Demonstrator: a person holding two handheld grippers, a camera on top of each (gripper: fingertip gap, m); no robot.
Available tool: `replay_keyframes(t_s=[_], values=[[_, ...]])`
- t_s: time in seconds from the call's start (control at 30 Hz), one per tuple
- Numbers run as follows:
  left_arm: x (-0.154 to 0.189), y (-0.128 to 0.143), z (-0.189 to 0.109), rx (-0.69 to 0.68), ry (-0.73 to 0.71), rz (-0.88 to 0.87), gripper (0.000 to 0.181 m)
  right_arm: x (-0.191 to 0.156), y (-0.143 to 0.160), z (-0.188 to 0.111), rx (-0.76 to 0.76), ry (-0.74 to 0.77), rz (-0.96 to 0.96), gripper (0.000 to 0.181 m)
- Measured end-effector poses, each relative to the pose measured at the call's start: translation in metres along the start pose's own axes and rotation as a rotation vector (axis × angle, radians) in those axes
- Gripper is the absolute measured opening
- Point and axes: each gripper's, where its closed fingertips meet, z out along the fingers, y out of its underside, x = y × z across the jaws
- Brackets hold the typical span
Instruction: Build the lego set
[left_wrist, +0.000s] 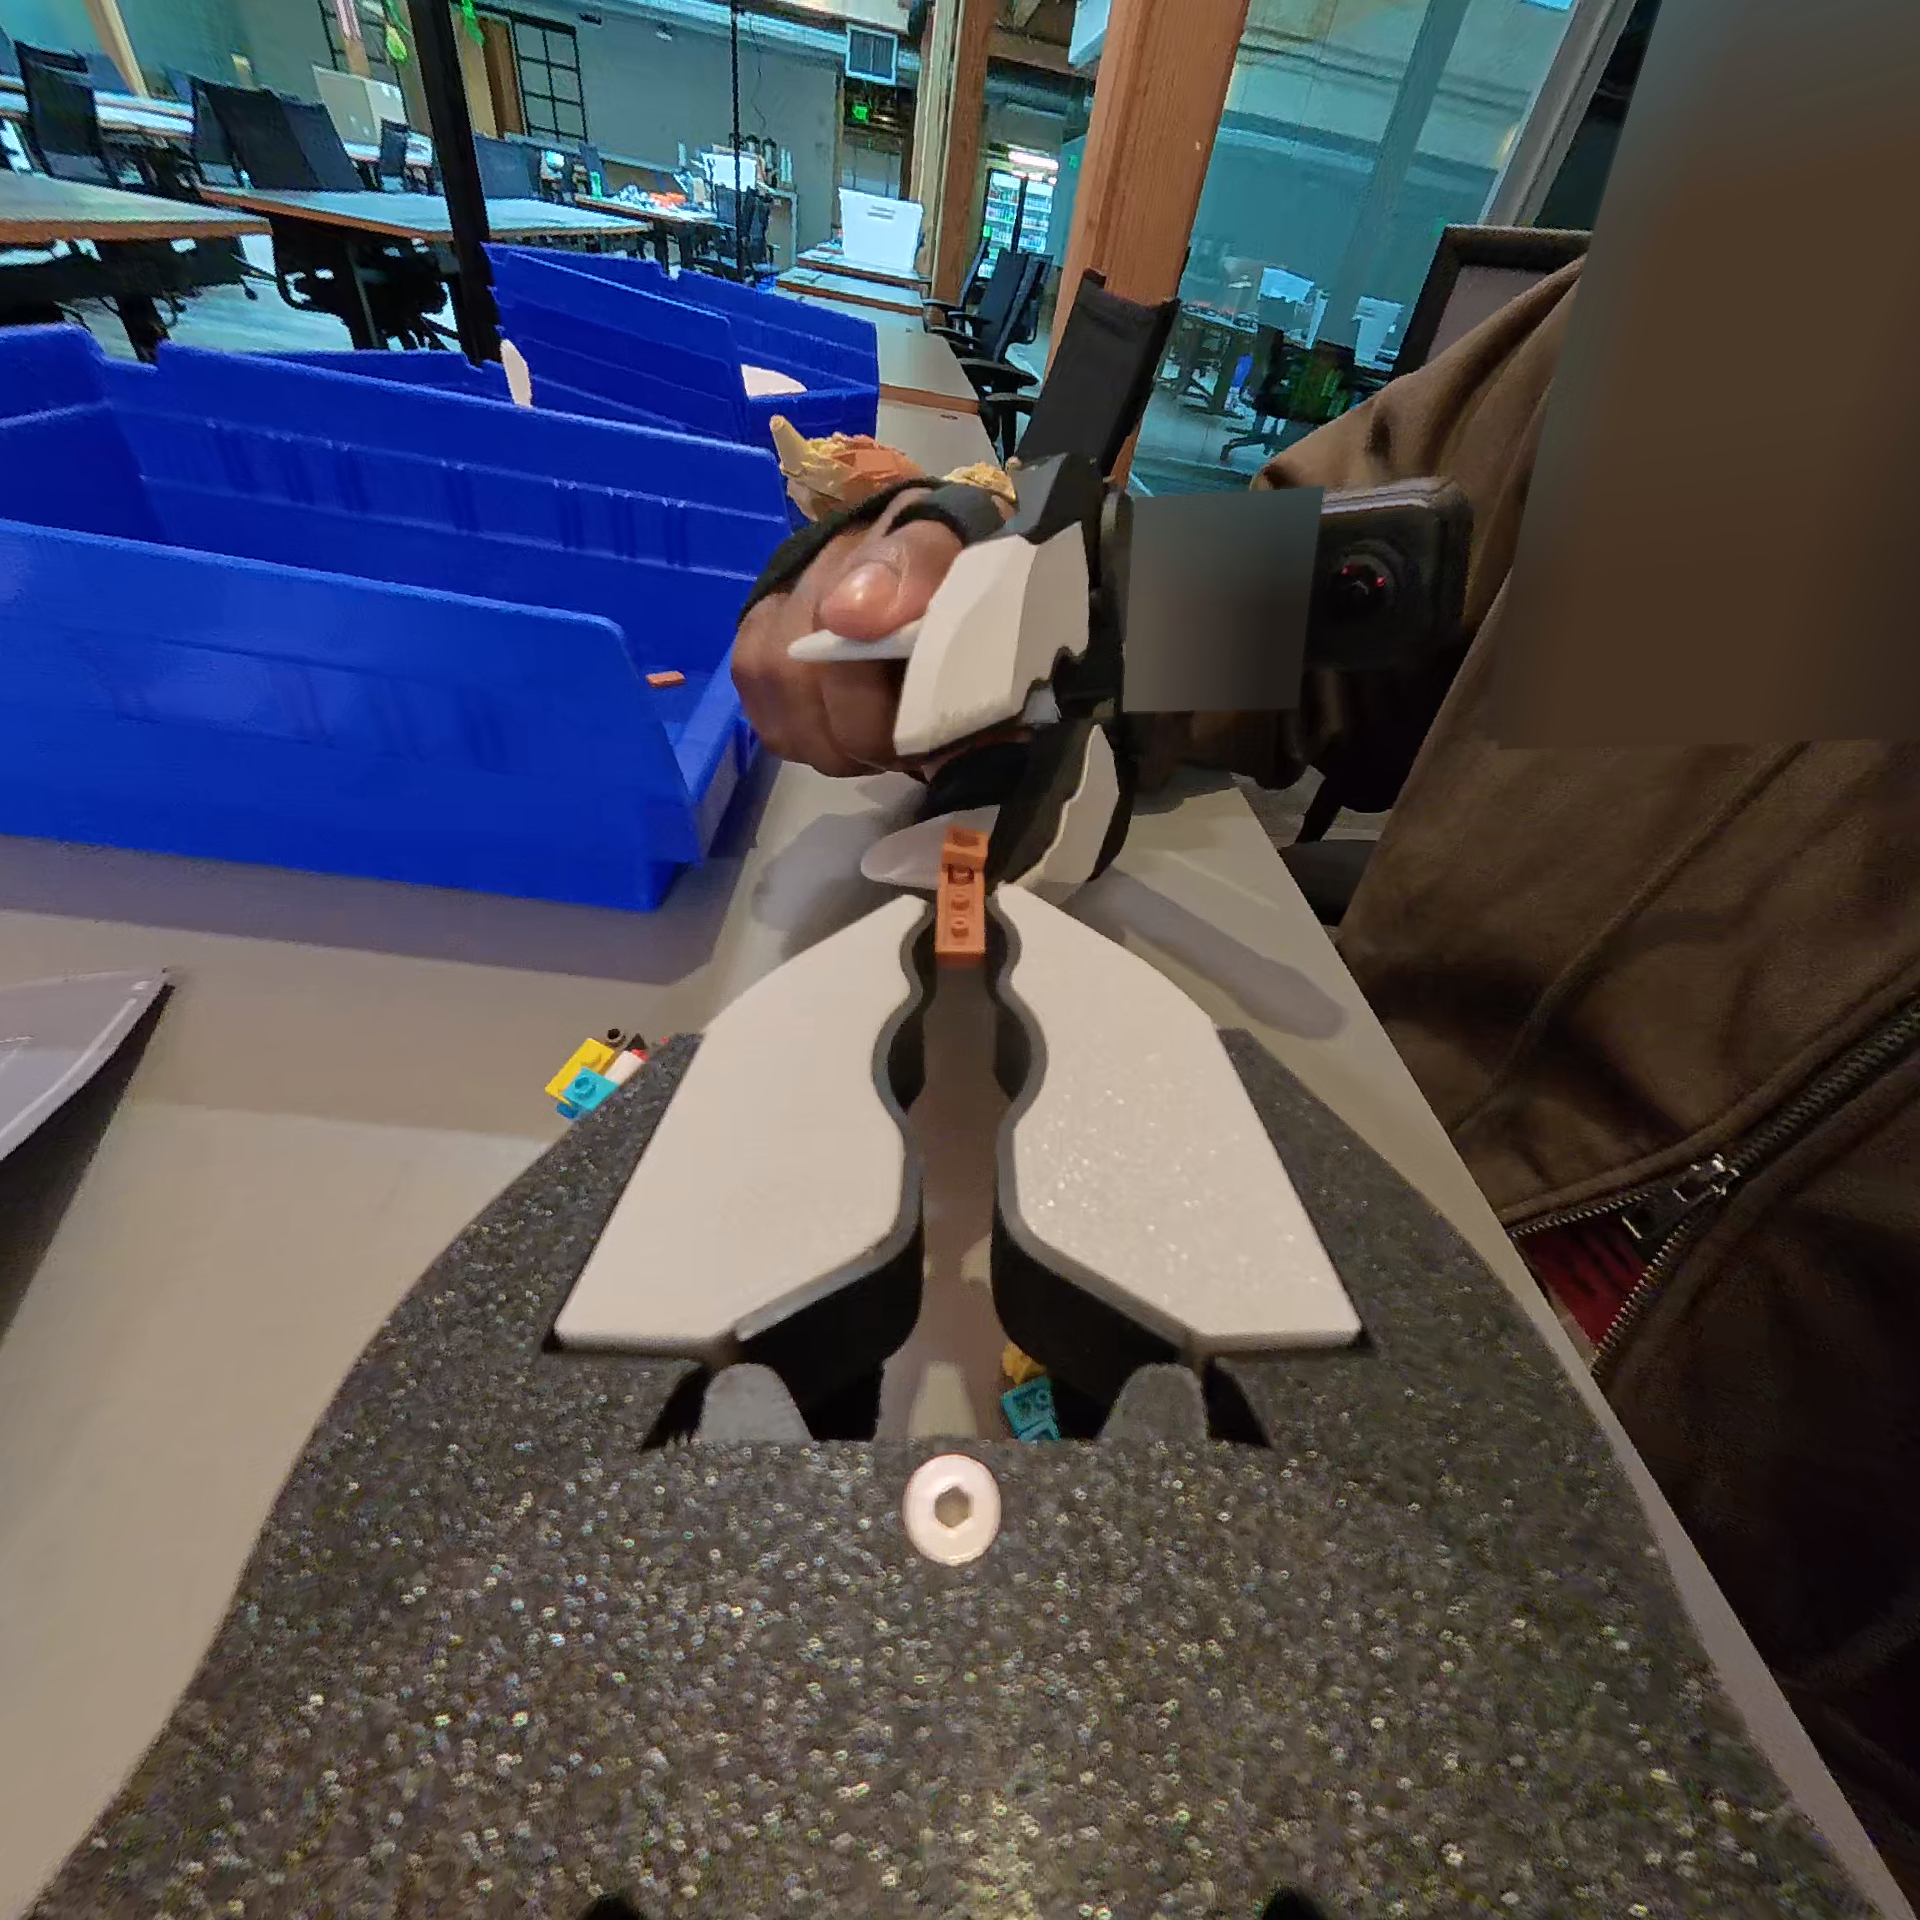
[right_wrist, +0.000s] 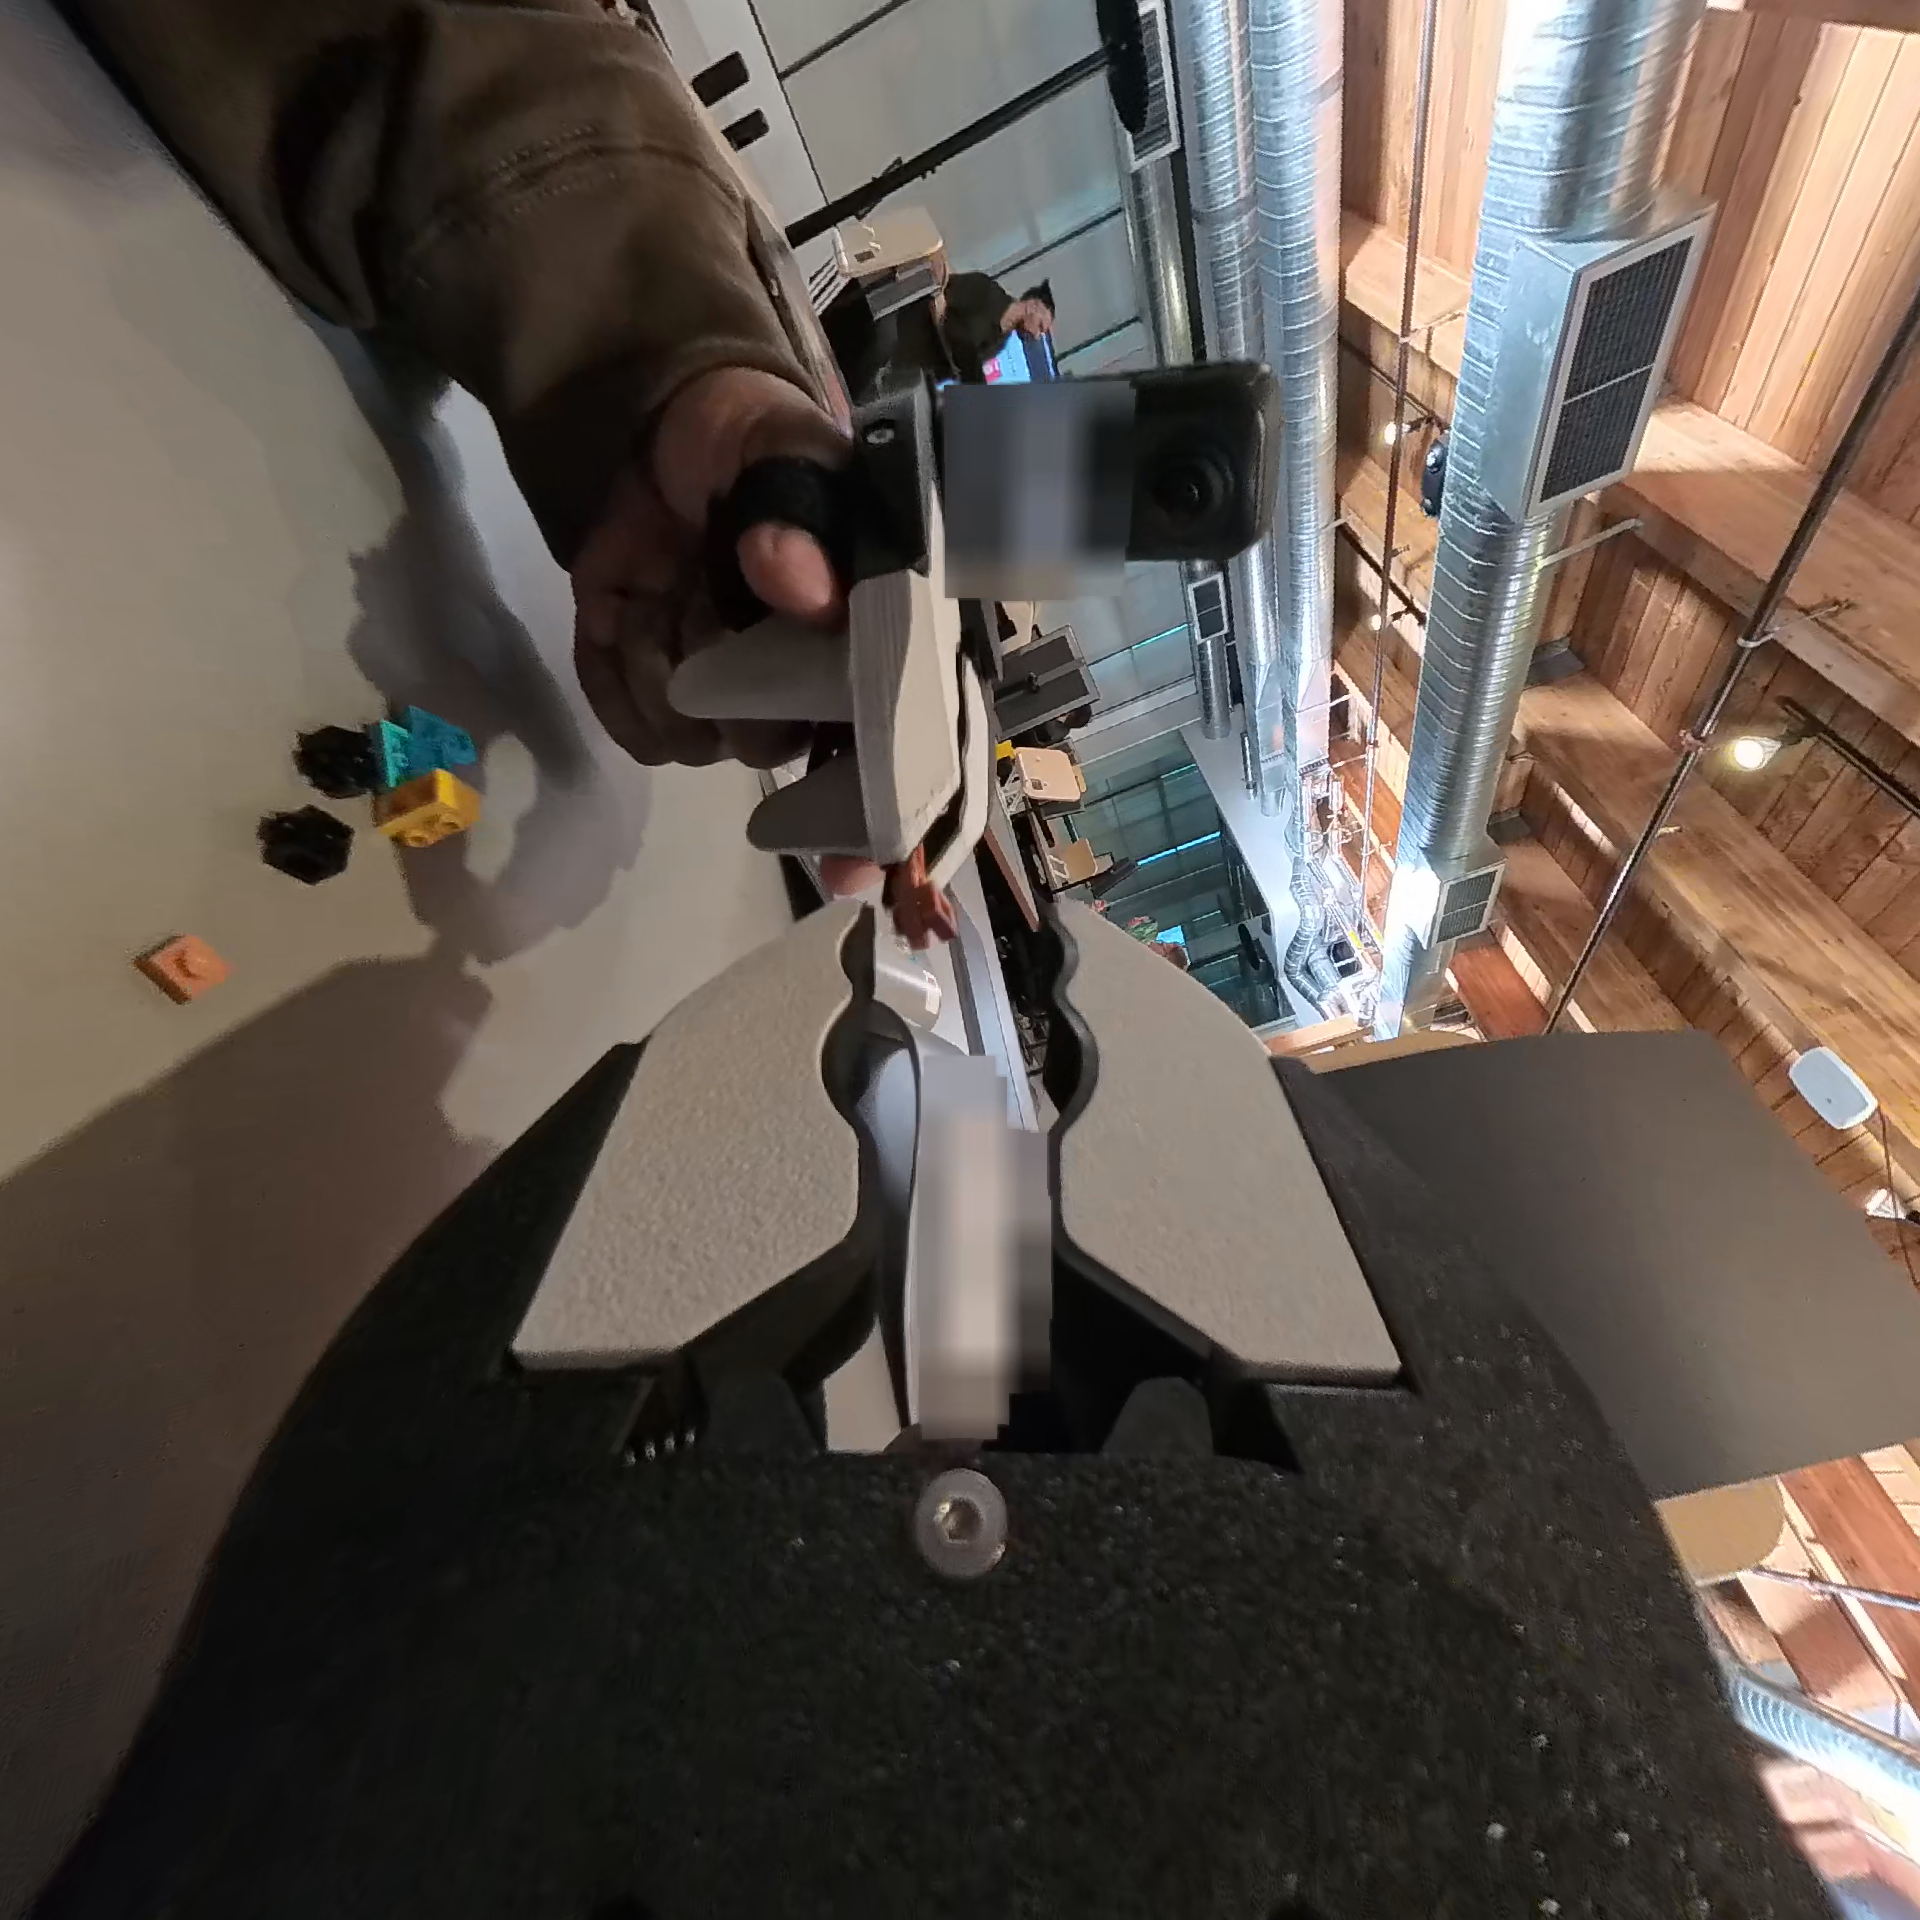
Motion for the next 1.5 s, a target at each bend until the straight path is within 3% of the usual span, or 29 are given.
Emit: replay_keyframes(t_s=[0.37, 1.5], values=[[0.0024, 0.0001, 0.0009, 0.001, 0.02, -0.027, 0.008, -0.0068, -0.003, 0.0012, 0.003, -0.017, -0.043, 0.011], [-0.0028, -0.0046, -0.0004, 0.042, 0.012, -0.088, 0.008, -0.0032, 0.0016, 0.0046, -0.066, -0.026, 0.019, 0.009]])
